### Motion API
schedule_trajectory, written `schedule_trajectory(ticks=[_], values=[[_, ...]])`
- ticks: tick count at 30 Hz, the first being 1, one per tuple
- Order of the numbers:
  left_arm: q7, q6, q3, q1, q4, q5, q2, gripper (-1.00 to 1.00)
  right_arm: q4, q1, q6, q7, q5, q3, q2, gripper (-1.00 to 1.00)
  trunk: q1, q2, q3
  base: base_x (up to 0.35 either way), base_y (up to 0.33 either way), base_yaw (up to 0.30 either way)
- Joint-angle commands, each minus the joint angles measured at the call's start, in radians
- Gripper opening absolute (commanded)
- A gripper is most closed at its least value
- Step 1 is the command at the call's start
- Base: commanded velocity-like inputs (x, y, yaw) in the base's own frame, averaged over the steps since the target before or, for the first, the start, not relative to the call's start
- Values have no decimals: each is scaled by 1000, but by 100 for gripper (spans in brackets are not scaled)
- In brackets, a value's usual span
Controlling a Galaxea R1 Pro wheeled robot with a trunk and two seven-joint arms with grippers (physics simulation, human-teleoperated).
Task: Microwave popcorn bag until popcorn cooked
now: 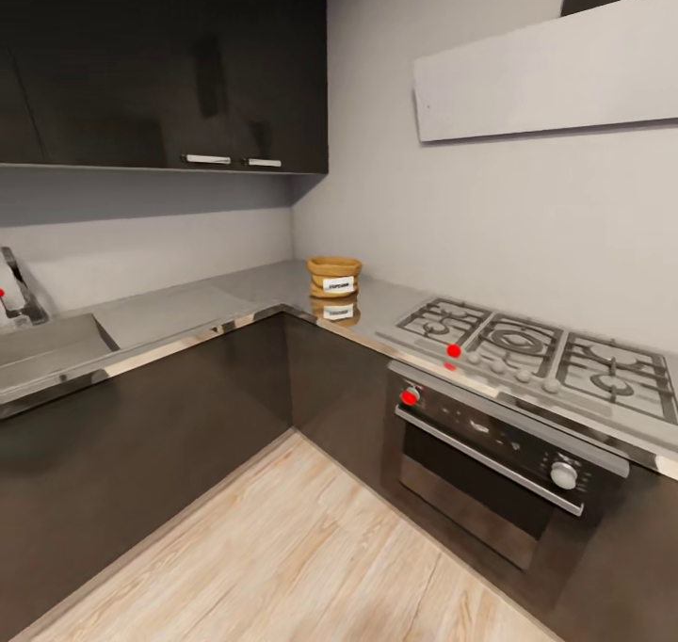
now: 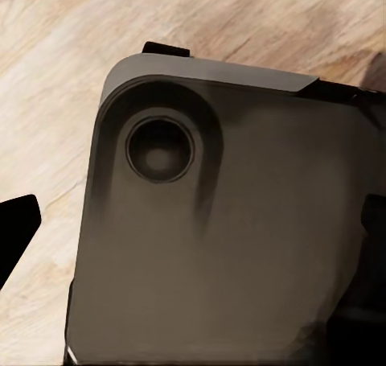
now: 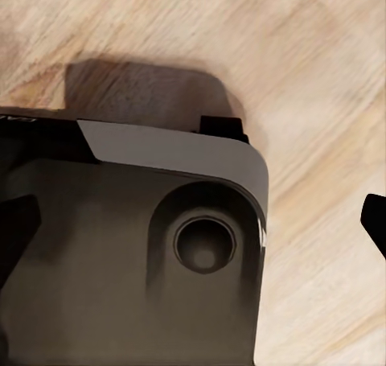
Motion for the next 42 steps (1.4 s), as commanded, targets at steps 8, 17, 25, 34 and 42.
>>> schedule_trajectory(ticks=[8,17,25,34,42], values=[[-4,10,-3,0,5,1,-1,100,3,-1,-5,2,7,-8,-2,100,0,0,-1,291,120,0],[-4,7,-3,0,5,-1,-1,100,3,-1,-6,2,7,-8,-2,100,0,0,-1,304,208,0],[-4,8,-5,0,6,-2,-1,100,3,-1,-10,4,7,-8,0,100,0,0,-1,292,232,0],[-3,8,-5,0,6,-5,-3,100,3,-1,-12,4,7,-6,1,100,0,0,-1,313,87,0],[-2,7,-5,2,6,-7,-3,100,3,0,-20,4,7,-7,0,100,0,0,-1,323,1,0]])
